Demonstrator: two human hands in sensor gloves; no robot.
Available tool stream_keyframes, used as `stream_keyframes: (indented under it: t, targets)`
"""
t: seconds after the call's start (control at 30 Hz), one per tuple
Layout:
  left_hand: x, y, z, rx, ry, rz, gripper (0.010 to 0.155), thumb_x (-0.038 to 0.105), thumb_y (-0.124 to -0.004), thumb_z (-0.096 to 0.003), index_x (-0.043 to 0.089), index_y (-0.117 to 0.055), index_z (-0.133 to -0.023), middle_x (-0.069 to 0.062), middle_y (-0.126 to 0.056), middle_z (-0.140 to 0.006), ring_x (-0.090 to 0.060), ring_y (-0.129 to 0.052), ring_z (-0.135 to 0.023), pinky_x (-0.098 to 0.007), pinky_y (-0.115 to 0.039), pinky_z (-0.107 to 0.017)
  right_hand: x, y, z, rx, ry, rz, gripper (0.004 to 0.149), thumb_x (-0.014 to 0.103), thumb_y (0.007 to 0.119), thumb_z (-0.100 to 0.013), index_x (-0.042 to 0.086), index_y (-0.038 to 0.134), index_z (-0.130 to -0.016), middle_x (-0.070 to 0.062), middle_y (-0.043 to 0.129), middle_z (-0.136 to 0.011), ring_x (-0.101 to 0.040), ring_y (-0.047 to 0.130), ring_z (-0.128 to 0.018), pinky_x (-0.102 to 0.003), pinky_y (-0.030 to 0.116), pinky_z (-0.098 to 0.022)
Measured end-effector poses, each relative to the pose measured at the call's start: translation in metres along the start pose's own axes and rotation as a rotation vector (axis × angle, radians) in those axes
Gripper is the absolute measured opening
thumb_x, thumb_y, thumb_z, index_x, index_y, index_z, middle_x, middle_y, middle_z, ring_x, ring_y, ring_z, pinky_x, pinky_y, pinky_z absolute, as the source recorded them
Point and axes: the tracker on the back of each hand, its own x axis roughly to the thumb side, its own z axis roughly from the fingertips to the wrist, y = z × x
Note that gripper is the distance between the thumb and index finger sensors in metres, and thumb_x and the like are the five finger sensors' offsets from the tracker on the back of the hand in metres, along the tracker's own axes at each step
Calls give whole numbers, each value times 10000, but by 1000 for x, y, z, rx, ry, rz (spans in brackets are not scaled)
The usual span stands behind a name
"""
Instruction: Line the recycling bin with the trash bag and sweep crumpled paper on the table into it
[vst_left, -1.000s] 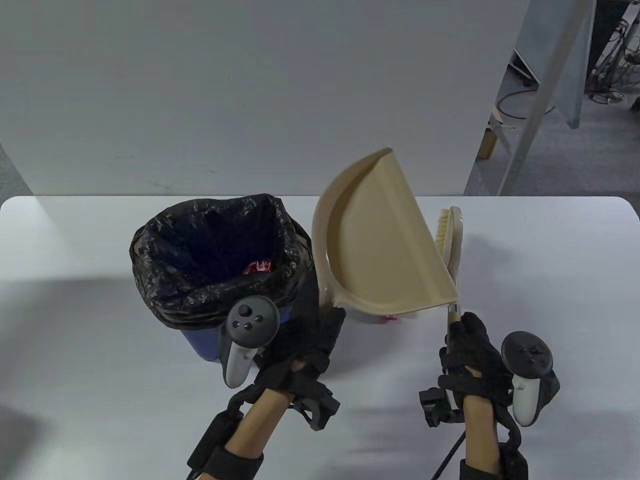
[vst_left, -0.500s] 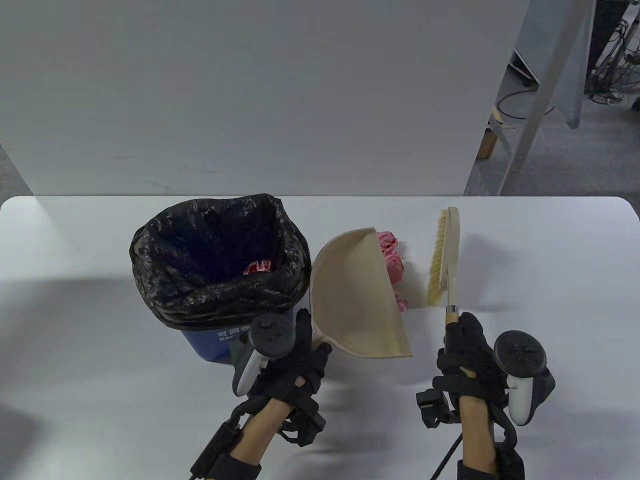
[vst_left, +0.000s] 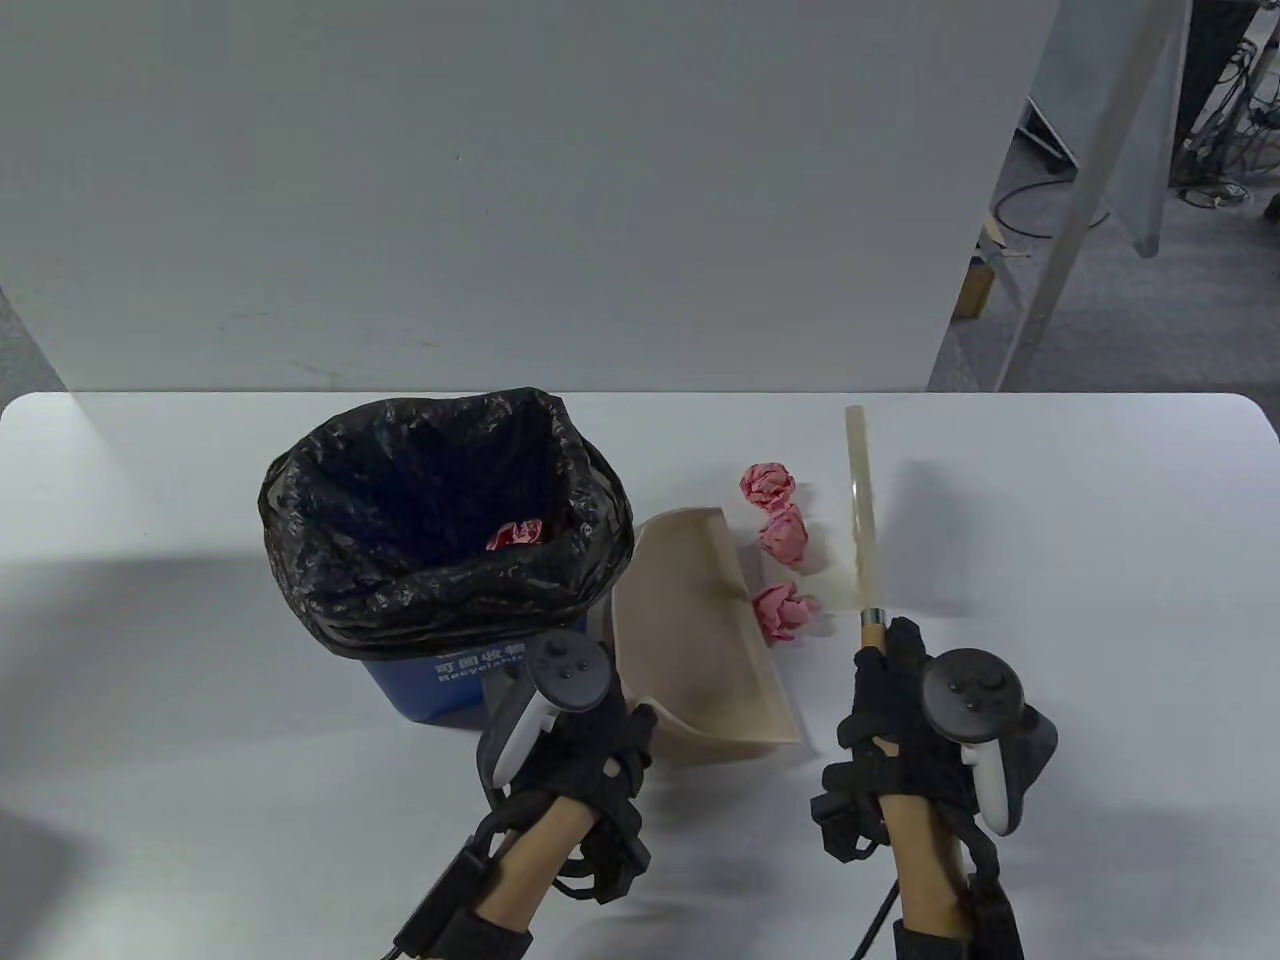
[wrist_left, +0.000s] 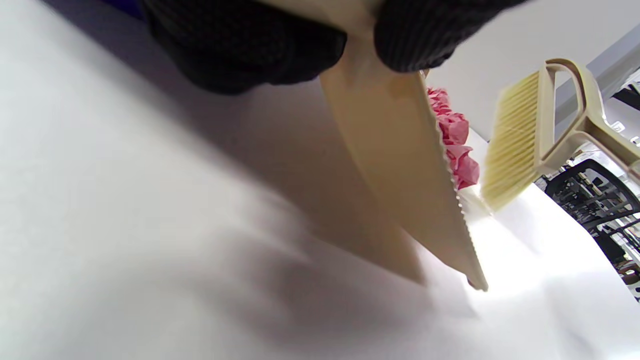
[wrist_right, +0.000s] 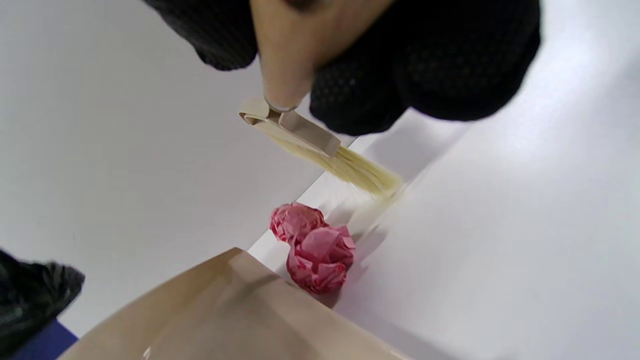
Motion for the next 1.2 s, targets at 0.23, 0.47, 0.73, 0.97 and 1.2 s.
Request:
stream_keyframes:
  t: [0.23,0.47,0.73,0.97,1.2]
  targets:
    - [-8,-8,-12,-58,53,12,804,367,-682,-620,40,-169,-1145,-198,-562,-1062,-253,-857,-738,-375,-890,-474,13,31,-3,96,-95,217,593,315,619,-630,3,448,-1105,-274,703,-921,-305,896,-558,-453,855,-389]
    - [-14,-15,-22,-74,79,42,809,384,-664,-623,35,-149,-1140,-190,-556,-1066,-237,-860,-746,-363,-898,-484,27,48,3,151,-162,388,593,316,614,-629,12,445,-1109,-271,695,-922,-301,890,-562,-451,852,-392]
    - [-14,-19,-25,-52,92,17,813,398,-641,-626,23,-125,-1131,-193,-548,-1069,-224,-863,-755,-352,-908,-496,40,43,17,210,-182,385,588,311,609,-631,3,451,-1107,-273,701,-918,-304,892,-553,-452,853,-384]
    - [-15,-18,-23,-50,108,42,814,394,-640,-623,17,-124,-1127,-197,-550,-1065,-232,-864,-751,-364,-909,-497,48,33,27,261,-201,359,582,301,597,-633,-5,452,-1106,-278,703,-917,-308,892,-550,-455,851,-382]
    - [-16,-17,-23,-61,116,66,817,397,-637,-624,16,-118,-1125,-198,-547,-1066,-232,-866,-750,-356,-910,-492,58,22,38,363,-265,380,578,300,595,-634,-3,460,-1107,-277,712,-916,-309,894,-547,-458,849,-383]
